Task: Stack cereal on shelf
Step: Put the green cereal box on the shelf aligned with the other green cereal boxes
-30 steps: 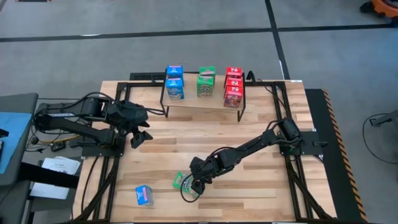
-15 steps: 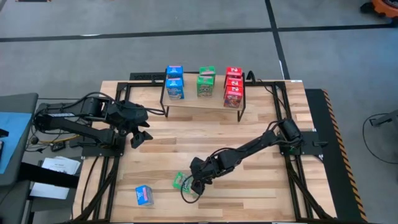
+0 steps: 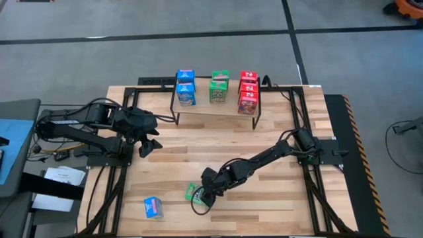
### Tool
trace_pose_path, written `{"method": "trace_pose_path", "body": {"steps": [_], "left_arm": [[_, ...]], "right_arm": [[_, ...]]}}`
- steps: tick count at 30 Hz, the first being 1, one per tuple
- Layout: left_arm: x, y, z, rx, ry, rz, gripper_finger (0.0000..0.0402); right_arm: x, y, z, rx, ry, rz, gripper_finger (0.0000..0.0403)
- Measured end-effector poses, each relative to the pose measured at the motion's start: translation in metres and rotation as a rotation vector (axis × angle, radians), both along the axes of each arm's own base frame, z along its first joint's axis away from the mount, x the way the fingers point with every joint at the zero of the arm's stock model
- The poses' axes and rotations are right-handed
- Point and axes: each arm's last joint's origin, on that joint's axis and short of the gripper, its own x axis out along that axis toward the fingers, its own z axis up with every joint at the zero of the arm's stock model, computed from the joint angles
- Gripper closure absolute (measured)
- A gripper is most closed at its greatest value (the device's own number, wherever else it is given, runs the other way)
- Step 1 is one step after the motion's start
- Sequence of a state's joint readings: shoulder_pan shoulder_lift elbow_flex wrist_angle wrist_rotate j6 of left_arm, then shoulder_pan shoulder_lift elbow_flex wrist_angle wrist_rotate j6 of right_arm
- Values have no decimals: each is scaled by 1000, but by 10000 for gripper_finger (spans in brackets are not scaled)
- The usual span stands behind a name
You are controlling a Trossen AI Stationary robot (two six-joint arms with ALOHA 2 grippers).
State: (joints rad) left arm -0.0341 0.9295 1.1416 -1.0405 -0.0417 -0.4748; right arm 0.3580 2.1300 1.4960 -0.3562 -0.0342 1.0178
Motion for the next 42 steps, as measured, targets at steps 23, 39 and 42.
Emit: {"method": "trace_pose_path", "body": {"steps": [23, 39, 42], "left_arm": [[0, 0, 0, 0, 0, 0, 97], [0, 0, 0, 0, 0, 0, 97], [0, 0, 0, 0, 0, 0, 97]], "right_arm": [[1, -7, 7, 86, 19, -29, 297], [2, -9, 13, 42, -27, -35, 390], [3, -9, 15, 42, -45, -35, 397]]}}
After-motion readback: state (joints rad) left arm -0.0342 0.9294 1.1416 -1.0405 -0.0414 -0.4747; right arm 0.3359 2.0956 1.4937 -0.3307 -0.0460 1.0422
